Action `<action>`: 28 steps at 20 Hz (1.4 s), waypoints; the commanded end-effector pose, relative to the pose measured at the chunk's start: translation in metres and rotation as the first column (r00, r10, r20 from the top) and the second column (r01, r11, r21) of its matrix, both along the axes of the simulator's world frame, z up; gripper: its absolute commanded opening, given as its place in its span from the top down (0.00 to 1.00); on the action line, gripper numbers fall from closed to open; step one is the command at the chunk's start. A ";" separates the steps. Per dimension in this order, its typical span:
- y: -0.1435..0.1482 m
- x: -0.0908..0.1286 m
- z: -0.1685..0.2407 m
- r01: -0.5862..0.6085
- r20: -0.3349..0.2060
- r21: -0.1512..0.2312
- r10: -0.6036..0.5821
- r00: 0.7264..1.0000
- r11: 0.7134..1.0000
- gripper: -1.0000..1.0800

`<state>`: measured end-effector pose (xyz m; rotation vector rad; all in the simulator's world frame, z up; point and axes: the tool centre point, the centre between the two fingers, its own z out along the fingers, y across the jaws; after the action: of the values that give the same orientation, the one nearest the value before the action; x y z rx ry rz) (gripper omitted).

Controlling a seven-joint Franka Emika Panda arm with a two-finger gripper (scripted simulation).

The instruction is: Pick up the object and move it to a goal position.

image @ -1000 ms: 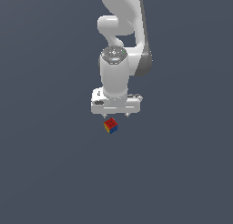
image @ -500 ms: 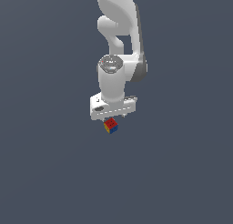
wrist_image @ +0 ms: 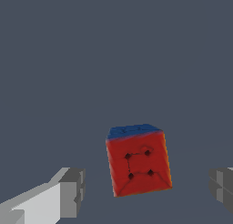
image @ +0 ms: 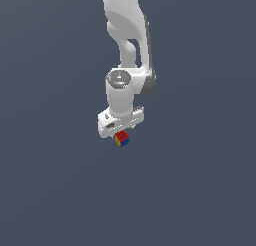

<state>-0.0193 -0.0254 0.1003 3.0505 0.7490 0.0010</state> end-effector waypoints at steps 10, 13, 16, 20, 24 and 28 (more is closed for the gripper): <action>-0.005 -0.006 -0.016 -0.126 -0.001 0.000 0.126 0.992 0.992 0.04; -0.005 -0.006 -0.016 -0.124 -0.001 0.000 0.124 0.992 0.992 0.04; -0.005 -0.006 -0.020 -0.124 -0.001 0.000 0.124 0.992 0.992 0.04; -0.005 -0.007 -0.033 -0.125 -0.001 0.000 0.125 0.992 0.992 0.04; -0.005 -0.007 -0.053 -0.127 -0.001 0.000 0.127 0.992 0.992 0.04; -0.005 -0.007 -0.065 -0.129 -0.001 0.000 0.129 0.992 0.992 0.04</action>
<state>-0.0267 -0.0301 0.0393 2.9973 0.9431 -0.0021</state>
